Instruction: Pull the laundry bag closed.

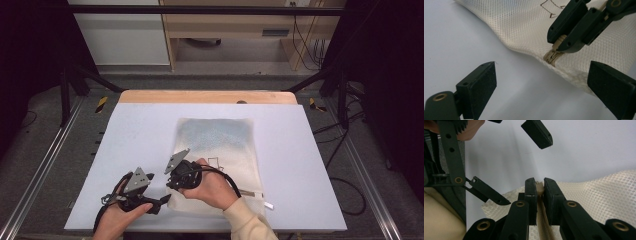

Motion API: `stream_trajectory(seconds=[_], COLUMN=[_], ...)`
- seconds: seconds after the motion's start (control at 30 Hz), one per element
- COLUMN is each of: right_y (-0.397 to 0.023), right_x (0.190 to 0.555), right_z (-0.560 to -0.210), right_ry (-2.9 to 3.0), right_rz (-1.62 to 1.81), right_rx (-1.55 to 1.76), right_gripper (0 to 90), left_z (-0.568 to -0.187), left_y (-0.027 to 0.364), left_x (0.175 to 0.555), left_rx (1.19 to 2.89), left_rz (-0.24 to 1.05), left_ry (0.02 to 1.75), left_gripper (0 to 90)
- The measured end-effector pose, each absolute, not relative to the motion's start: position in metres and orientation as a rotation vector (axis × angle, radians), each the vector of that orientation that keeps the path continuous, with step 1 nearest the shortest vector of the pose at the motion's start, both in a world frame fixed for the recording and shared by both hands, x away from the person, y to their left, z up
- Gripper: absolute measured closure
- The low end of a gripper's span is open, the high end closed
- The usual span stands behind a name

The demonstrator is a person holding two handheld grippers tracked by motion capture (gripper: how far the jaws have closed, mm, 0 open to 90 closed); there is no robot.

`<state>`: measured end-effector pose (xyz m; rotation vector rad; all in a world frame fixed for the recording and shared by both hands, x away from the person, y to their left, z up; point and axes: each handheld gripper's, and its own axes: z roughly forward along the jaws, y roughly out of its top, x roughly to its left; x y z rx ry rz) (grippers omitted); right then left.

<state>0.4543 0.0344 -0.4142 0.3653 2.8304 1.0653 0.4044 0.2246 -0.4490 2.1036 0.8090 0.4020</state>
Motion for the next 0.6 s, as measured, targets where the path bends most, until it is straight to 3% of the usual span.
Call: stream_trajectory(seconds=[0.6], right_y=[0.033], right_x=[0.453], right_z=[-0.410], right_ry=[2.823], right_rz=[1.082], right_rx=[0.378], right_gripper=[81.8], left_z=[-0.453], left_y=[0.208], left_x=[0.409], left_rx=[2.100], left_rz=[0.364], left_ry=[0.798], left_gripper=[8.4])
